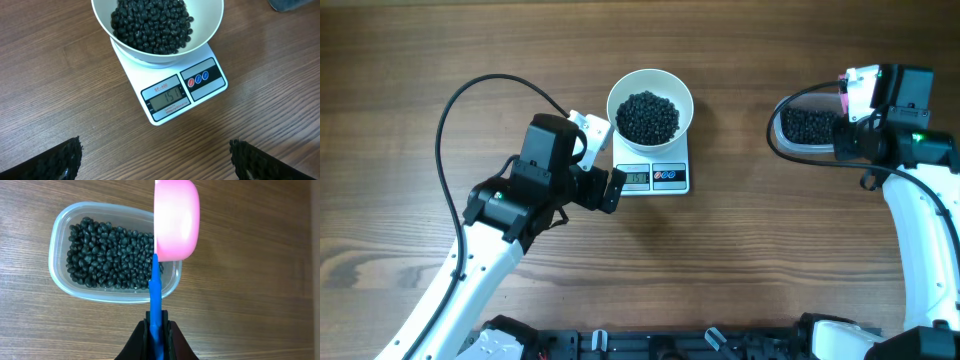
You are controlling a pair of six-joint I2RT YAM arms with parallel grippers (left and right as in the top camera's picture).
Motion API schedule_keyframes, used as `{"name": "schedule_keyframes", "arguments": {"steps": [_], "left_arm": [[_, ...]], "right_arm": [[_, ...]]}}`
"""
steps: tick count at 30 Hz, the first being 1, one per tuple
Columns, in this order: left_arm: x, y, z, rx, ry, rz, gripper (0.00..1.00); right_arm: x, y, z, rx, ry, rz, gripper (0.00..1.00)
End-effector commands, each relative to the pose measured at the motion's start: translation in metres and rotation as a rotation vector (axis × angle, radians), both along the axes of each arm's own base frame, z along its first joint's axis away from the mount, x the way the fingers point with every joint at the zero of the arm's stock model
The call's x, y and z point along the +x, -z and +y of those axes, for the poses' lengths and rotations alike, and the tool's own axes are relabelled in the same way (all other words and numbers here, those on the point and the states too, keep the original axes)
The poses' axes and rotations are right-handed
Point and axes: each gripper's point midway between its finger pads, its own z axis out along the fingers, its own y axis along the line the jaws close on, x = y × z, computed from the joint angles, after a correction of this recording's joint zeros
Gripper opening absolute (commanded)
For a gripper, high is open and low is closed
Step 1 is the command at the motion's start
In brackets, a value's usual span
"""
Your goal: Scoop item into bowl and weigh 150g on scale
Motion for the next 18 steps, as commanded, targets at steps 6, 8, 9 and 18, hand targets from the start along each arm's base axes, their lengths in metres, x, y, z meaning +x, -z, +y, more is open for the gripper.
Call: {"name": "schedule_keyframes", "arguments": {"steps": [6,8,9,18], "left_arm": [[0.001,0.0,0.001,-0.001,-0.01,0.001,1.0],[0.001,0.0,0.001,-0.001,-0.01,0.001,1.0],[0.001,0.0,0.001,-0.001,-0.01,0.001,1.0],[0.001,0.0,0.001,-0.001,-0.01,0.001,1.0]], "right_arm": [[0.033,-0.052,0.125,0.769,-0.25,-0.218,0.04],[0.043,-0.07,0.145,0.904,-0.282,-0.258,0.04],[0.044,-0.074,0.154,0.923,-0.32,-0.264,0.04],[0.033,-0.042,0.241,0.655,-0.653,-0.201,0.04]]}}
